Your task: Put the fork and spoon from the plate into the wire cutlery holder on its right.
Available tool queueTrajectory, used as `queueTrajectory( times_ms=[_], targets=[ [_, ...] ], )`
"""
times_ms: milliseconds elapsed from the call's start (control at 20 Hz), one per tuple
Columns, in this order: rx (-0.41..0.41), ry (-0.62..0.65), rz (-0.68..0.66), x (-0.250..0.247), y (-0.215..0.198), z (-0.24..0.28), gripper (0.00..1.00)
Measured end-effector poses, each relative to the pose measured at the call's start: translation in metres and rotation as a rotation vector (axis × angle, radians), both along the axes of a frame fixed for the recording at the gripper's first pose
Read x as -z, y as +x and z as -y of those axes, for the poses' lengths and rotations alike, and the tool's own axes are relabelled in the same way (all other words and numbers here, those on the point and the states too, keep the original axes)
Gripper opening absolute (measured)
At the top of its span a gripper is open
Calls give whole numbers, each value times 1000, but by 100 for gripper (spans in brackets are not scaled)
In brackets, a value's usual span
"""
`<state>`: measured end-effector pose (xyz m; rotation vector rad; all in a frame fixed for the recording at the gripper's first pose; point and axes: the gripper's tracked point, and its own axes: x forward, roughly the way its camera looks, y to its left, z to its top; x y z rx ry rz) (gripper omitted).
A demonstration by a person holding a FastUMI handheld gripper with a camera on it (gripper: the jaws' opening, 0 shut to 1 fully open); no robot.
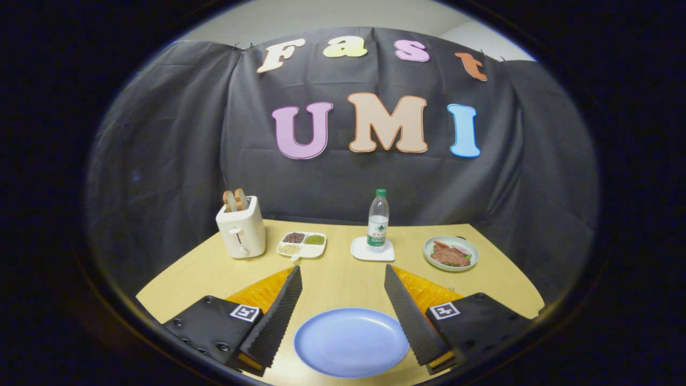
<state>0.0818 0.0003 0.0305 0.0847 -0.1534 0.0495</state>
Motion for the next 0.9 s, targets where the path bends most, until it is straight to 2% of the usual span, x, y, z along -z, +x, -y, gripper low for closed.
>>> queueTrajectory(
  times_ms=[250, 900],
  targets=[
    [24, 22, 43, -12, -8, 12, 98],
    [8, 56, 168, -48, -34, 20, 98]
  ],
)
